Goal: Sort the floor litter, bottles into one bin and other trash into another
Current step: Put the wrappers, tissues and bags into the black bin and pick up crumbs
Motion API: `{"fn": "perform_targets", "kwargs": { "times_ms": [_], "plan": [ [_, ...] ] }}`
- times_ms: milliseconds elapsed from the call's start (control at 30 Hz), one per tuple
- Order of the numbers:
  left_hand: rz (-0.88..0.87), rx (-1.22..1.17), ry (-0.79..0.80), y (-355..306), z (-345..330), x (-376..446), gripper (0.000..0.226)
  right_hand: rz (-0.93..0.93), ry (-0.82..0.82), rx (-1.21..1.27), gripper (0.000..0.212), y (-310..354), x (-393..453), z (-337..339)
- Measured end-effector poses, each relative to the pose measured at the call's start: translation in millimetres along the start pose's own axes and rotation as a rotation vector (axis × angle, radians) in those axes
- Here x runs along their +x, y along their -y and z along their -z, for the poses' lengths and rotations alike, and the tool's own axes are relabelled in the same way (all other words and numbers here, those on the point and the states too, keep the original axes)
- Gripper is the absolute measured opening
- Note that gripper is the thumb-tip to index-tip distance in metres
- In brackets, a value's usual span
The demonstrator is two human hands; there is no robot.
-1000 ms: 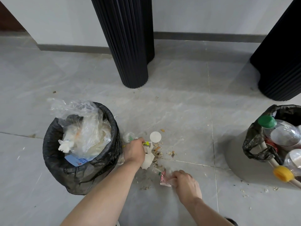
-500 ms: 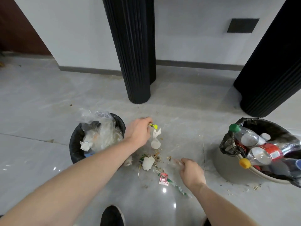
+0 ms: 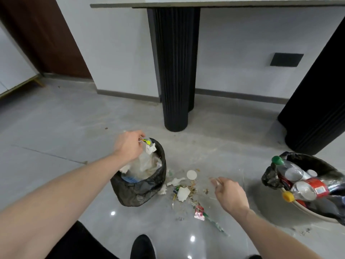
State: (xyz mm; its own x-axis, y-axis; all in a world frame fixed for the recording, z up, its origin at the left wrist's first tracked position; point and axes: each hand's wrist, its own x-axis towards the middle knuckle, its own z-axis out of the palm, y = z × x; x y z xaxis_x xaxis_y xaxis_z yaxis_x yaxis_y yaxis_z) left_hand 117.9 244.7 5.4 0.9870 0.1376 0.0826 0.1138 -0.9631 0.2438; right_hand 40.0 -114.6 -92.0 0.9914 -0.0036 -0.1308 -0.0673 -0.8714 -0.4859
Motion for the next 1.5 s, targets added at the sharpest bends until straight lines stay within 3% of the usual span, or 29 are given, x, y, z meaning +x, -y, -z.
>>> {"fn": "perform_targets", "kwargs": {
  "times_ms": [167, 300, 567, 767, 867, 933, 1000, 1100, 1333, 1500],
  "plan": [
    [0.154, 0.017, 0.232, 26, -4, -1, 0.061, 0.021, 0.005, 0.015, 0.038, 16, -1, 3],
    [0.194, -0.007, 0.257, 40, 7, 2, 0.069, 0.007, 0.009, 0.028, 0.033, 33, 2, 0],
    [0.227, -0.153, 0.241, 79, 19, -2, 0.043, 0.165, -0.007, 0.06, 0.023, 123, 46, -7],
    [0.249, -0.116, 0.286, 109, 15, -5, 0.045, 0.251, -0.004, 0.18, 0.04, 209, 76, -21],
    [0.216, -0.038, 0.228, 114, 17, -3, 0.042, 0.374, 0.1, 0.066, 0.018, 234, 82, -48],
    [0.17, -0.01, 0.166, 111, 19, 0, 0.04, 0.461, 0.273, -0.054, 0.038, 241, 80, -70],
    [0.137, -0.02, 0.122, 105, 19, 4, 0.04, 0.529, 0.409, -0.168, 0.062, 242, 76, -89],
    [0.091, 0.003, 0.119, 95, 19, 7, 0.038, 0.564, 0.417, -0.181, 0.073, 234, 69, -103],
    [-0.12, 0.097, 0.222, 55, 8, -4, 0.043, 0.605, 0.14, 0.125, 0.042, 157, 50, -87],
    [-0.336, 0.101, 0.255, -8, -8, -23, 0.04, 0.365, 0.096, 0.082, 0.037, 65, 40, -66]
  ]
}}
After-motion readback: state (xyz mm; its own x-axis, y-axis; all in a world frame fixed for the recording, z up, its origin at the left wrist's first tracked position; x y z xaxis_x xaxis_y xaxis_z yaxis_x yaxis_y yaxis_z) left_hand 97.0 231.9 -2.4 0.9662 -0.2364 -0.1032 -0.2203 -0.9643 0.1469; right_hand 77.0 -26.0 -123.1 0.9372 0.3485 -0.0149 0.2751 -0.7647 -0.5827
